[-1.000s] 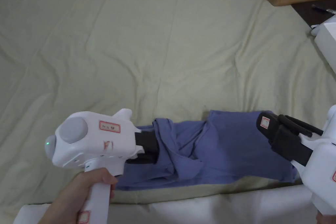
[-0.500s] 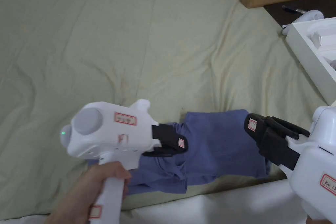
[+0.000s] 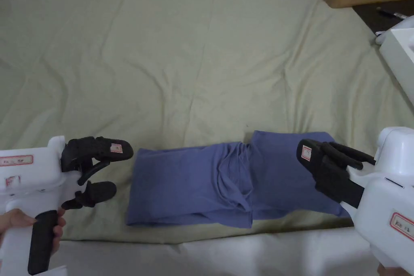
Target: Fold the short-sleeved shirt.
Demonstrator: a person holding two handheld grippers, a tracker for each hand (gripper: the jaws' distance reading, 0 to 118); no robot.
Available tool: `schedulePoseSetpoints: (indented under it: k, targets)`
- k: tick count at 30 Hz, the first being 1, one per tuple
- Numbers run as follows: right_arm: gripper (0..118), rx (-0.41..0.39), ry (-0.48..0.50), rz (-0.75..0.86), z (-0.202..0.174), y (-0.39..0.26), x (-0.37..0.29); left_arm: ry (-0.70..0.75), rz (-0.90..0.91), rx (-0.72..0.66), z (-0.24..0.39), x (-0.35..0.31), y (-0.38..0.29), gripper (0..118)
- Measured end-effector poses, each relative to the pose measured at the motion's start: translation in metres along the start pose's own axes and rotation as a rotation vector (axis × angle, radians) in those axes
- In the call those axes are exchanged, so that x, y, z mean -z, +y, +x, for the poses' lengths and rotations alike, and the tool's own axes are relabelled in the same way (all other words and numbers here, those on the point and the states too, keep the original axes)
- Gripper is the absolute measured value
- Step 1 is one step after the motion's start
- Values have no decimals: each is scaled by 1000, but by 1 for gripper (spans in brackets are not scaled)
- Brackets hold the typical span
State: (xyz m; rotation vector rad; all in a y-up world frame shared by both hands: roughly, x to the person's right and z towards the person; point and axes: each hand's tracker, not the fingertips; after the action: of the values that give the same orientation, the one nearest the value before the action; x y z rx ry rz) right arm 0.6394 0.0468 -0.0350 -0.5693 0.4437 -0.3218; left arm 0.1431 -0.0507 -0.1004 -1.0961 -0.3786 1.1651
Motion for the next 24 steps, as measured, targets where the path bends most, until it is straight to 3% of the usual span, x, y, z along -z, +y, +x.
schedulePoseSetpoints:
  k: [3, 7, 11, 14, 15, 16, 17, 18, 20, 24]
  targets:
    - [0, -25, 1, -1, -11, 3, 4, -39, -71, 17, -15, 18, 3, 118]
    - [0, -71, -12, -21, -25, 6, 8, -50, -185, 207, -7, 45, 12, 118]
    - [0, -118, -19, -44, -38, 8, 11, -157, -230, 195, 0, 70, 17, 118]
    - [0, -149, -17, -58, -45, 9, 17, -133, -286, 241, 5, 84, 16, 117]
    - [0, -164, -22, -61, -48, 9, 18, -121, -306, 282, 11, 84, 16, 112]
    - [0, -185, -33, -62, -52, 9, 18, -75, -292, 305, 14, 79, 18, 95]
    - [0, -208, -41, -54, -53, 7, 20, -39, -280, 331, 16, 75, 20, 42]
    - [0, -217, -39, -46, -55, 6, 22, 32, -260, 343, 15, 73, 24, 7]
    - [0, -208, -28, -45, -57, 6, 27, 102, -275, 312, 7, 72, 32, 8]
    - [0, -190, 8, -62, -62, 3, 32, 39, -234, 314, 15, 61, 29, 8]
